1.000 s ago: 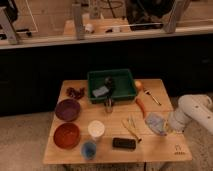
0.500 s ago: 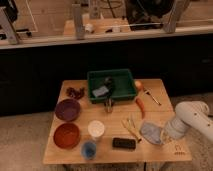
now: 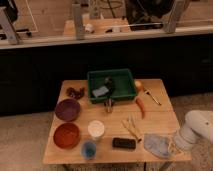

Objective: Wipe table surface with towel

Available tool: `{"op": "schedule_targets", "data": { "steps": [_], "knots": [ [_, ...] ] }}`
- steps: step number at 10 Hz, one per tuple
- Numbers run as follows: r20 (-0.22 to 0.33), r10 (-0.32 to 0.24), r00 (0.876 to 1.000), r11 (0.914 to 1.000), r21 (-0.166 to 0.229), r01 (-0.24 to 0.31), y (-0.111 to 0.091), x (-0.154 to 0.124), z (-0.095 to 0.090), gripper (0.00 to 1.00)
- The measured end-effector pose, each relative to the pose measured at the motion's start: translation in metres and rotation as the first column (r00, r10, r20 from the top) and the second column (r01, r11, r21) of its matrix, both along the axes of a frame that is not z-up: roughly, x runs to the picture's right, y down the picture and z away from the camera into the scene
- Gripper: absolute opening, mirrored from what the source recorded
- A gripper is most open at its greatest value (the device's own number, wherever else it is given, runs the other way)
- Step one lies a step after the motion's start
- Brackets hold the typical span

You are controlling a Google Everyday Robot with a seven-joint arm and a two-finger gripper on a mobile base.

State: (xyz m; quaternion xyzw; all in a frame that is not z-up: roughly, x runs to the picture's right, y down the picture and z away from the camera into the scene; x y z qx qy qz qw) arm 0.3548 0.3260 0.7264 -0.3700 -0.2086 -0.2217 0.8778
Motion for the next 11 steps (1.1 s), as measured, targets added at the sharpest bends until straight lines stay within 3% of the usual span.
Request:
{"op": "schedule_targets", "data": {
  "steps": [3,5,8,11],
  "knots": [
    [-0.107,0.043,0.993,0.999,0.017,-0.041,-0.01,0.06,0.006,0.0],
    [-0.166,0.073,0.983,0.9971,0.034,-0.068,-0.025,0.079,0.022,0.0],
    [-0.202,0.122,0.972,0.9906,0.086,-0.106,-0.062,0.083,0.048,0.0],
    [-0.175,0.146,0.974,0.9839,0.128,-0.124,-0.09,0.066,0.063,0.0]
  ]
}}
